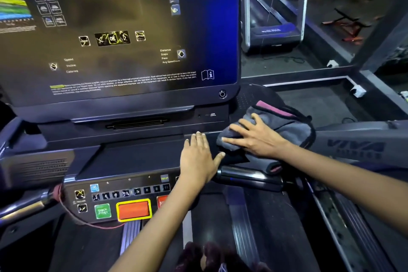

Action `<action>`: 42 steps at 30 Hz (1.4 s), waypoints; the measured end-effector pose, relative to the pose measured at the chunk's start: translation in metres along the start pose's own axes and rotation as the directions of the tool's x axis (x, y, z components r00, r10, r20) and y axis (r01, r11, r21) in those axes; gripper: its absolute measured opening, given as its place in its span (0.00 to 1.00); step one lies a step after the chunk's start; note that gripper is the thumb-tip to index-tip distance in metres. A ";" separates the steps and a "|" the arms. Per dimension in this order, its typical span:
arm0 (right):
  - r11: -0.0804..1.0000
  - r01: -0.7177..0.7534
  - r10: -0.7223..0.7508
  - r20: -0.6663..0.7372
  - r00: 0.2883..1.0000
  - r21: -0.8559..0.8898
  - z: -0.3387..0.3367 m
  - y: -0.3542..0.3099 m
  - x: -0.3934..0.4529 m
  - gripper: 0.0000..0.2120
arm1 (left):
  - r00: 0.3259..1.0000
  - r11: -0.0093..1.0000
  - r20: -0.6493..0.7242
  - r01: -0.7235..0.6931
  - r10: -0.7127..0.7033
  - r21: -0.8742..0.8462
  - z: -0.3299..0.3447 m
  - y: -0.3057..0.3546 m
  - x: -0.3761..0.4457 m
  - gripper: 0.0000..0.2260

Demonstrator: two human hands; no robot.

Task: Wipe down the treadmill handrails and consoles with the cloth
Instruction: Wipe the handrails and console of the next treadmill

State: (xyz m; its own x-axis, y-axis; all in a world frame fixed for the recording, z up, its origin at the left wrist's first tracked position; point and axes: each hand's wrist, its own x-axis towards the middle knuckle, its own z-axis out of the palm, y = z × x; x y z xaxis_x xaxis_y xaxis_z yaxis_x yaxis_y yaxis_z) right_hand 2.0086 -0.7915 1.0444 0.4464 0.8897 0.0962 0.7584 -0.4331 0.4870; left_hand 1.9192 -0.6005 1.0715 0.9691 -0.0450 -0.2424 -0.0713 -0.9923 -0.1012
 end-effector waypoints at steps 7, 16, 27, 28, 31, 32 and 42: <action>0.992 0.129 -0.129 -0.057 0.990 -0.016 0.007 -0.013 0.021 0.23 | 0.988 0.996 -0.143 -0.068 0.059 -0.061 -0.003 0.000 -0.006 0.36; 0.999 -0.016 0.020 -0.130 0.991 0.029 0.009 -0.021 0.028 0.23 | 0.931 0.967 -0.317 -0.225 0.178 -0.118 0.058 0.042 -0.063 0.35; 0.997 0.075 -0.079 -0.166 0.983 -0.027 0.006 -0.002 0.021 0.21 | 0.869 0.937 -0.487 -0.237 0.087 -0.256 0.080 0.047 -0.056 0.31; 0.997 0.068 -0.070 -0.149 0.986 -0.020 0.007 -0.013 0.026 0.21 | 0.866 0.935 -0.493 -0.238 0.083 -0.261 0.081 0.048 -0.056 0.31; 0.984 0.175 -0.177 -0.070 0.982 -0.030 0.009 -0.024 0.025 0.20 | 0.864 0.941 -0.495 -0.241 0.096 -0.238 0.083 0.046 -0.054 0.31; 0.966 0.255 -0.257 -0.065 0.964 -0.042 0.009 -0.018 0.019 0.20 | 0.861 0.943 -0.499 -0.243 0.100 -0.229 0.084 0.045 -0.054 0.30; 0.950 0.303 -0.304 -0.004 0.953 -0.082 0.009 -0.008 0.012 0.21 | 0.851 0.954 -0.521 -0.205 0.064 -0.219 0.086 0.050 -0.053 0.30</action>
State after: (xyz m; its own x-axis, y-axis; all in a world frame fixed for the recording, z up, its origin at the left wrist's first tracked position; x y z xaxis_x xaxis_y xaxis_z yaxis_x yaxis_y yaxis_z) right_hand 2.0118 -0.7785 1.0336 0.1930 0.9798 -0.0534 0.8164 -0.1301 0.5627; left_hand 1.8442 -0.6380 0.9964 0.9435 -0.1617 0.2894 -0.2153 -0.9627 0.1641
